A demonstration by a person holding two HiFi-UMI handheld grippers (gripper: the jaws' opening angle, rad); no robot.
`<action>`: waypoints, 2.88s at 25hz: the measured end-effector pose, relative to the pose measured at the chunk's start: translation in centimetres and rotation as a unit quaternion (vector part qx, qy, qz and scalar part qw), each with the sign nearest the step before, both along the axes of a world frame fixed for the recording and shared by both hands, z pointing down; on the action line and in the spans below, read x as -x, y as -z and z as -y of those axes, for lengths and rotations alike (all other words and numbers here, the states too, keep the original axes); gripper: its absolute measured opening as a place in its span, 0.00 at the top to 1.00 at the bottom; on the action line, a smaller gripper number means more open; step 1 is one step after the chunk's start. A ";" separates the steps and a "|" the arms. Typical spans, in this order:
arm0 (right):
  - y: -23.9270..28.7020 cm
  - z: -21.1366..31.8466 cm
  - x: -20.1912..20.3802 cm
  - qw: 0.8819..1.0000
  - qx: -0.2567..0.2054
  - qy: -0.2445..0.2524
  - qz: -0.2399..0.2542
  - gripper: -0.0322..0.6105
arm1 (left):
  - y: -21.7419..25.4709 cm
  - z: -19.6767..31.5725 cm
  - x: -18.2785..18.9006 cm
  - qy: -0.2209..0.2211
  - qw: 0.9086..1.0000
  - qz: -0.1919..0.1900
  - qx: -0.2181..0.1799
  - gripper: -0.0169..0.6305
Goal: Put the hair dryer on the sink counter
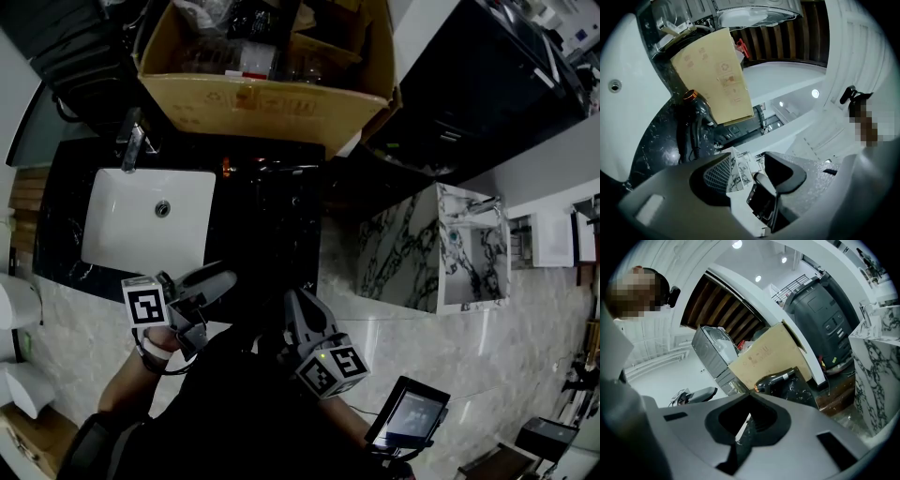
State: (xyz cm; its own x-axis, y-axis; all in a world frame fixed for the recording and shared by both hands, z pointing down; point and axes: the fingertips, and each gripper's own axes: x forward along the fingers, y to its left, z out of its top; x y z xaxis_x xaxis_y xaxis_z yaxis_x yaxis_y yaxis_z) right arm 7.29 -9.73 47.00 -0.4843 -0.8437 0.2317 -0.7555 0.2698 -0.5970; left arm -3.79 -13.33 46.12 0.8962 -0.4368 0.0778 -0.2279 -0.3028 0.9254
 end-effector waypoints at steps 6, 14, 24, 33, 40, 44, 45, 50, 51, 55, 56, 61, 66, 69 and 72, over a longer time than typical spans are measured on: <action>1.0 -0.1 0.7 1.000 -0.024 0.011 -0.002 0.96 | 1.4 -2.5 -0.9 -0.012 0.998 0.039 -0.051 0.63; 3.8 -0.1 0.8 0.998 -0.058 0.014 -0.035 0.96 | 1.2 -3.9 -1.2 0.027 0.988 0.112 -0.100 0.64; 5.7 -0.3 1.0 0.992 -0.097 0.020 -0.073 0.96 | 4.0 -4.3 -2.2 0.029 0.960 0.179 -0.212 0.97; 6.4 -0.6 1.5 0.987 -0.121 0.035 -0.101 0.96 | 3.3 -4.1 -2.2 0.028 0.955 0.198 -0.219 0.97; 6.5 -0.5 1.8 0.986 -0.129 0.040 -0.100 0.96 | 2.7 -3.8 -1.6 0.036 0.957 0.203 -0.206 0.97; 6.2 -0.6 2.0 0.986 -0.129 0.045 -0.101 0.96 | 2.5 -3.7 -1.5 0.037 0.957 0.202 -0.205 0.97; 6.2 -0.6 2.1 0.986 -0.128 0.046 -0.101 0.96 | 2.4 -3.7 -1.5 0.037 0.957 0.202 -0.206 0.97; 6.2 -0.7 2.3 0.986 -0.123 0.053 -0.098 0.96 | 2.8 -3.6 -1.7 0.041 0.959 0.198 -0.200 0.97; 6.1 -0.7 2.3 0.986 -0.122 0.054 -0.098 0.96 | 2.9 -3.6 -1.8 0.042 0.959 0.198 -0.200 0.97; 6.1 -0.6 2.1 0.985 -0.128 0.050 -0.101 0.96 | 2.7 -3.5 -1.8 0.042 0.958 0.198 -0.205 0.97; 6.1 -0.5 2.1 0.985 -0.127 0.049 -0.101 0.96 | 2.7 -3.5 -1.8 0.042 0.958 0.198 -0.204 0.97; 6.0 -0.7 2.4 0.987 -0.118 0.055 -0.098 0.96 | 2.3 -3.5 -1.8 0.039 0.959 0.198 -0.200 0.97; 5.8 -0.7 2.3 0.987 -0.118 0.055 -0.098 0.96 | 2.5 -3.3 -1.9 0.043 0.959 0.199 -0.198 0.97; 5.8 -0.6 2.3 0.987 -0.117 0.054 -0.098 0.96 | 2.2 -3.4 -1.9 0.040 0.958 0.200 -0.200 0.97; 5.8 -0.6 2.3 0.986 -0.120 0.052 -0.099 0.96 | 2.1 -3.4 -1.9 0.040 0.959 0.200 -0.198 0.97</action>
State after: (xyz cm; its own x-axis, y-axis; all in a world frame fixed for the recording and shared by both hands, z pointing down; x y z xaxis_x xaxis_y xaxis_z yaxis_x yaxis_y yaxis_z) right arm 5.04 -9.15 41.21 -0.5371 -0.8334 0.1305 -0.8115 0.4682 -0.3495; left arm -1.92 -9.94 44.00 0.7915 -0.5694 0.2222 -0.5781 -0.5795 0.5744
